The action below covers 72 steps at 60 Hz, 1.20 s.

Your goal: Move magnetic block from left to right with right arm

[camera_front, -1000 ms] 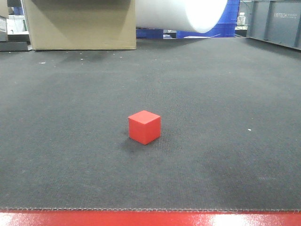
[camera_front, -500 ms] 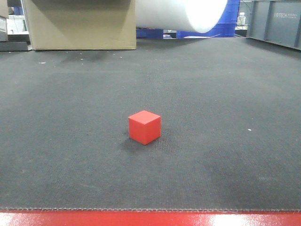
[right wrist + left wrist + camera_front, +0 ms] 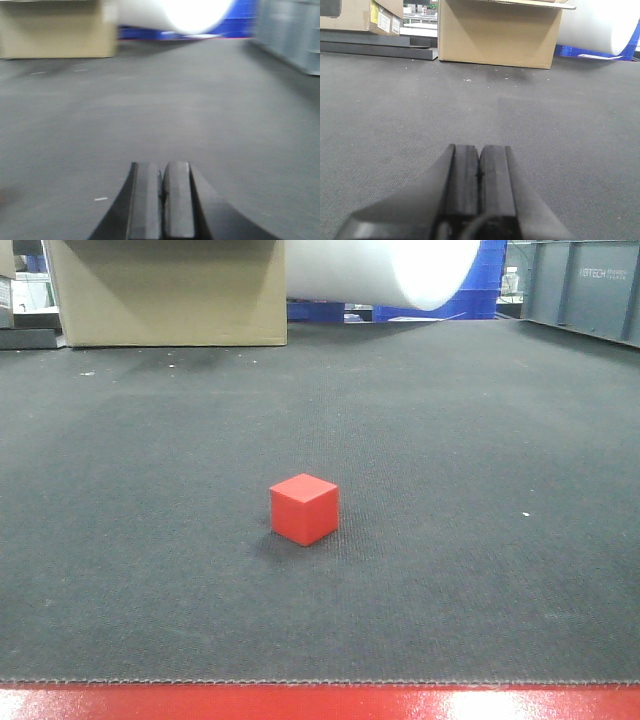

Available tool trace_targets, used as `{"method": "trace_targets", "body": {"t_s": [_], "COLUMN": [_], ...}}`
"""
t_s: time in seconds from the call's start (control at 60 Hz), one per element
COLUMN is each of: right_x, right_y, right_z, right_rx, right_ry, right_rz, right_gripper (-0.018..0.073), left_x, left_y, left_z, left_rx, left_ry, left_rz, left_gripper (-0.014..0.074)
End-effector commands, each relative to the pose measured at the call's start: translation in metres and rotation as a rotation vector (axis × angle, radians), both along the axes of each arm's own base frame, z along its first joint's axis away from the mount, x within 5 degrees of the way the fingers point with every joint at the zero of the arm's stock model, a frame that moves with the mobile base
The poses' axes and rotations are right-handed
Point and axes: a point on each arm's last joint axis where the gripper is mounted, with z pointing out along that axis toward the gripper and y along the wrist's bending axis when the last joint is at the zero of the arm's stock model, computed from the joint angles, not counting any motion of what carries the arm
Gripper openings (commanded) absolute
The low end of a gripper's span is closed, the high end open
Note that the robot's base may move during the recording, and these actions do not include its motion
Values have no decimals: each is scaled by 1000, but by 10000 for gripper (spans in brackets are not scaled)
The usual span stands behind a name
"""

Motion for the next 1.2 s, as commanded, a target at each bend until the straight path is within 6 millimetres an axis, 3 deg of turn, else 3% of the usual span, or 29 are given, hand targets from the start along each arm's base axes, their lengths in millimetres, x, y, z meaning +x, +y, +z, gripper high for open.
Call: {"method": "trace_targets", "body": {"t_s": [0.0, 0.183, 1.183], "right_x": [-3, -2, -2], "right_y": [-5, -9, -9], "right_z": [7, -28, -29], "right_rx": [-9, 13, 23], "right_ry": [-145, -139, -115], "right_rz": [-83, -157, -155], "right_gripper": [65, 65, 65], "left_x": [-1, -1, -1], "left_y": [0, 0, 0], "left_z": [6, 6, 6], "left_rx": [-5, -5, -5], "left_ry": [-93, -93, -91], "left_rz": [-1, -1, -1], "left_gripper": [-116, -116, -116]}}
